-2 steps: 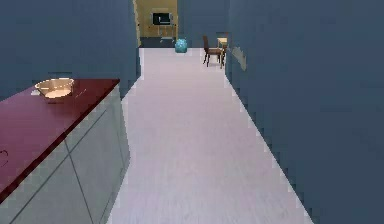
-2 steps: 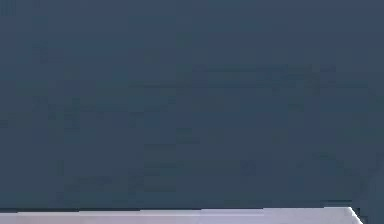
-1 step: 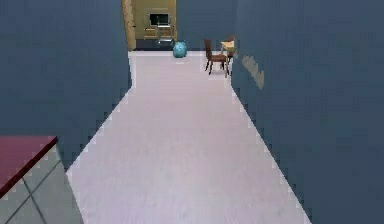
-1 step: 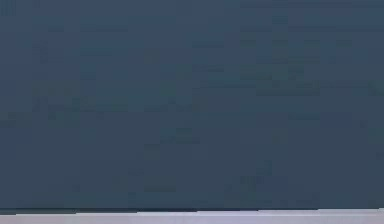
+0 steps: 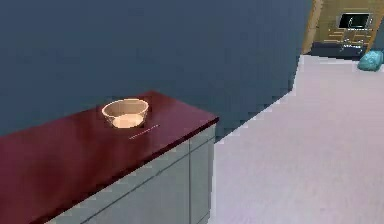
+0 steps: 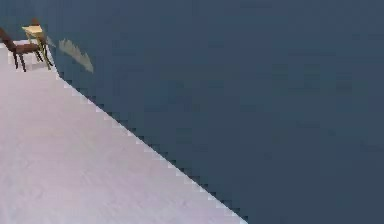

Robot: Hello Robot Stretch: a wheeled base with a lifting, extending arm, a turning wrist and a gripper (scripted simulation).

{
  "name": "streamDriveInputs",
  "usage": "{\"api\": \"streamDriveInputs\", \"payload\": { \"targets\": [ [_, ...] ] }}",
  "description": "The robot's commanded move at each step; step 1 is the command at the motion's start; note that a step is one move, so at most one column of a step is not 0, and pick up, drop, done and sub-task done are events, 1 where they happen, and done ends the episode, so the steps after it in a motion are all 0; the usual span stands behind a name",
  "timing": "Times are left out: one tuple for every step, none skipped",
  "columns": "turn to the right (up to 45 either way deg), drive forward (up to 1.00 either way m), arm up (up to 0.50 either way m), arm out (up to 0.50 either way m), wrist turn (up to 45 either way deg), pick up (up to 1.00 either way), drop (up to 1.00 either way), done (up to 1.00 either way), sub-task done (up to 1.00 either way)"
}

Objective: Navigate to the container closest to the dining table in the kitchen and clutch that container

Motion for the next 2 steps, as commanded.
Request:
{"api": "streamDriveInputs", "payload": {
  "targets": [
    [-45.0,0.00,0.00,0.00,0.0,0.00,0.00,0.00,0.00],
    [-45.0,0.00,0.00,0.00,0.0,0.00,0.00,0.00,0.00]
  ]
}}
